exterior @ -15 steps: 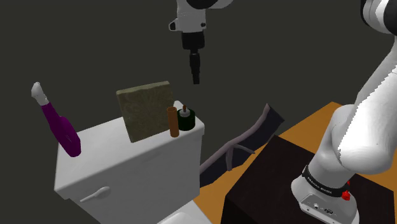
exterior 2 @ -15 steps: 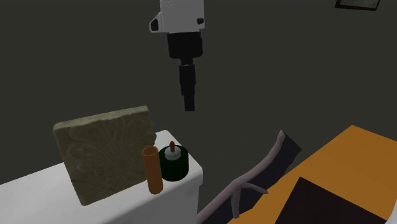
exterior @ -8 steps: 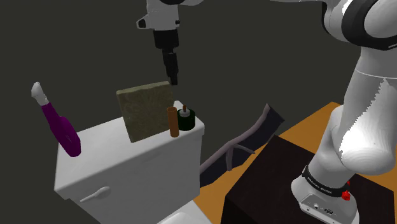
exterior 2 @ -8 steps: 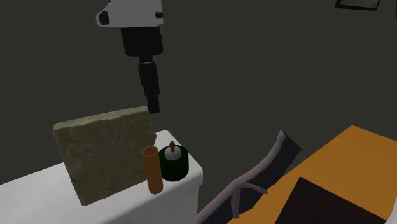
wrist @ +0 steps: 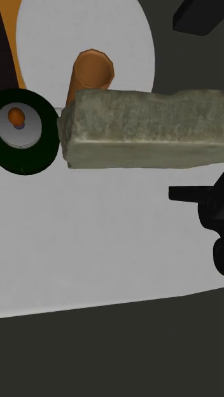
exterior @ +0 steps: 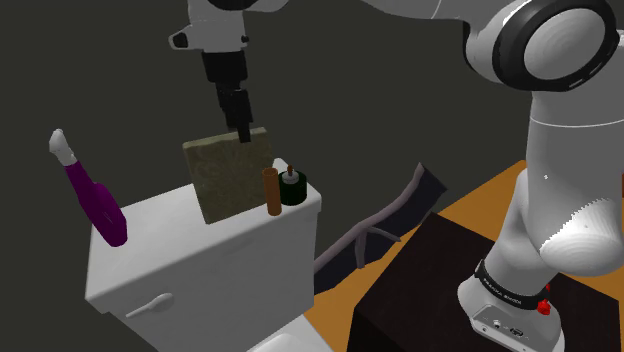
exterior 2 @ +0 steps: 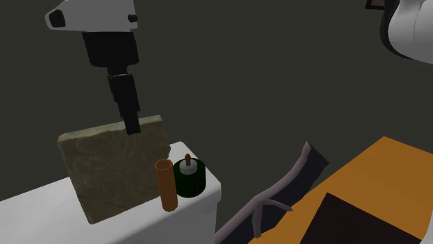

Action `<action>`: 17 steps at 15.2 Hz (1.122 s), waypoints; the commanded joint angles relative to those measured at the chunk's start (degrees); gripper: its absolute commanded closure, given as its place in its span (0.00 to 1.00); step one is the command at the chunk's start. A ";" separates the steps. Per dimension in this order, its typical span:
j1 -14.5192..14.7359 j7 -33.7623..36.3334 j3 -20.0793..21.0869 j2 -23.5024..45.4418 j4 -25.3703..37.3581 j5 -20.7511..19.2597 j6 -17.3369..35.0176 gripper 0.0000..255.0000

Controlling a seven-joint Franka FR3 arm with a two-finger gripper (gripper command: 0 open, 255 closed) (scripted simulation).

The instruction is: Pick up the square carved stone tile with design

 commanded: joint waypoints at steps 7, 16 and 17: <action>-0.24 -0.47 -0.02 -0.79 -5.22 0.16 4.48 1.00; -0.24 -0.45 0.00 -0.97 -5.60 0.19 4.68 1.00; -0.19 -0.40 0.01 -0.80 -4.58 0.16 3.83 1.00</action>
